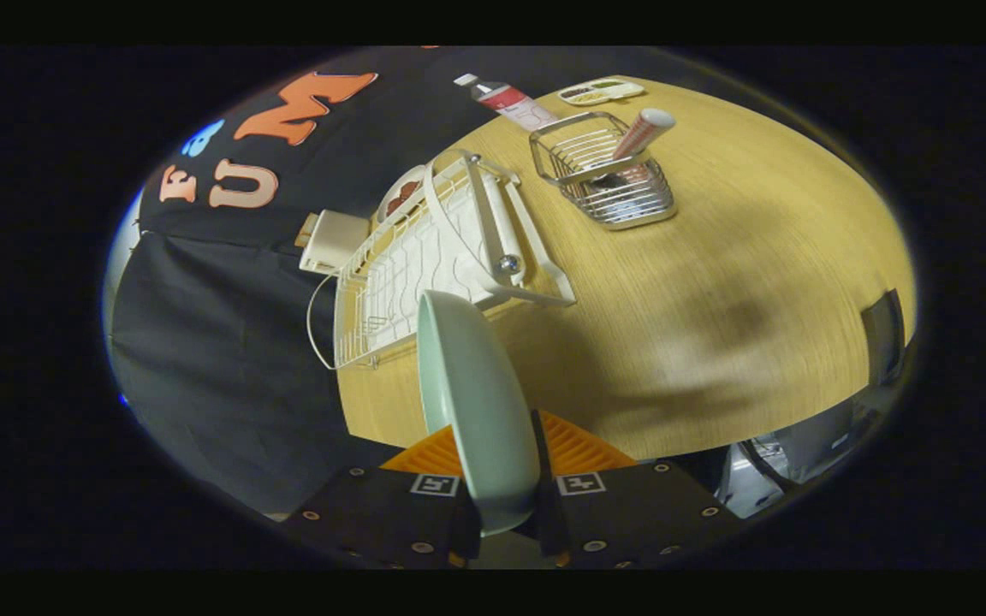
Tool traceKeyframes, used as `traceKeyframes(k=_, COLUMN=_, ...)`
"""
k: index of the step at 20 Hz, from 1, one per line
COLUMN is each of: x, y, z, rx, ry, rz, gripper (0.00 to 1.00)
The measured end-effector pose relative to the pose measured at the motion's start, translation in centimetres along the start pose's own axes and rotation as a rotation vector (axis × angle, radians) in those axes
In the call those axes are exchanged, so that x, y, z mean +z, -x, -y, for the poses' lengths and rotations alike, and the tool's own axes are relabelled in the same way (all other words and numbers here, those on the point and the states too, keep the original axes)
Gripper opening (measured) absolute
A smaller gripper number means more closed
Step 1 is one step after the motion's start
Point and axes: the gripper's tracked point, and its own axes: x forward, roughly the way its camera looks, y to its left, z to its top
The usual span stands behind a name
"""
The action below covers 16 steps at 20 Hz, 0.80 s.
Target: Take the plate from the dish rack, then take the spoon from the basket and place it into the plate.
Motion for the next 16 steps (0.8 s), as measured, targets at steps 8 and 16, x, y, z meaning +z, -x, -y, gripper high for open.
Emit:
traceKeyframes(k=8, x=-1.2, y=-3.7, z=1.8, rx=0.043, ry=-0.062, rz=-0.013, gripper=0.27)
traceKeyframes(k=16, x=0.2, y=-5.1, z=1.4, rx=0.087, ry=-0.13, rz=0.075, gripper=0.32)
